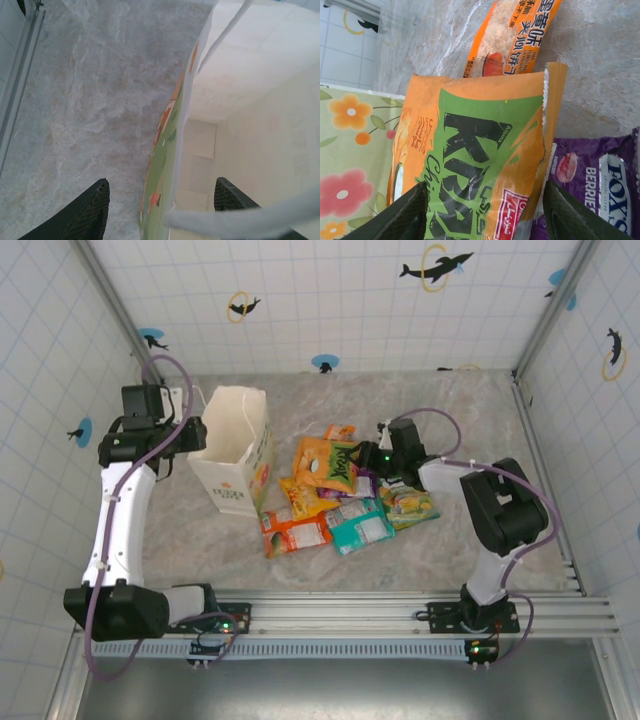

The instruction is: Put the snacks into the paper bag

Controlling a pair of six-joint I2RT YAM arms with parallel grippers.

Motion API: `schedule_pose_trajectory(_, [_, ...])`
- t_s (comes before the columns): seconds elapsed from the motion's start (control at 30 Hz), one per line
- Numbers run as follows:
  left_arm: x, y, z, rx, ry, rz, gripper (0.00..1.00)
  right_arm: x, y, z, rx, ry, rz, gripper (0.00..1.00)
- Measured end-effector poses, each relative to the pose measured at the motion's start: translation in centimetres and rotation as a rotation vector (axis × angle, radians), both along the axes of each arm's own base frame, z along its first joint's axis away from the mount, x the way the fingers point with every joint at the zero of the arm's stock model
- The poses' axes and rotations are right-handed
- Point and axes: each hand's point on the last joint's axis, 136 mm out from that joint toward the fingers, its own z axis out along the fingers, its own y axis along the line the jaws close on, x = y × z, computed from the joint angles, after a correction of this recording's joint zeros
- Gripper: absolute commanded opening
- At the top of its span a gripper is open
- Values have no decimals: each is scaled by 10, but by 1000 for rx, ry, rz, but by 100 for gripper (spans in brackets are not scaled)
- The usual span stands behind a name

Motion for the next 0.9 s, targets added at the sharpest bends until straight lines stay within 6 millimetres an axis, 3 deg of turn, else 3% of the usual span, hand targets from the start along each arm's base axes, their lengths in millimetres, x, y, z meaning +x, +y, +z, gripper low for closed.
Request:
schedule_pose_trajectory(0.37, [-20, -6, -26, -53, 17, 8, 70, 13, 10, 1, 55, 18, 2, 55])
schedule_pose_trajectory(0.6, [-26, -5, -20, -63, -33, 28, 70, 17, 11, -9, 70, 40, -11, 60])
schedule_pose_trajectory(0.9, [-26, 3, -9, -48, -90, 73, 66, 20, 15, -24, 98, 69, -4, 48])
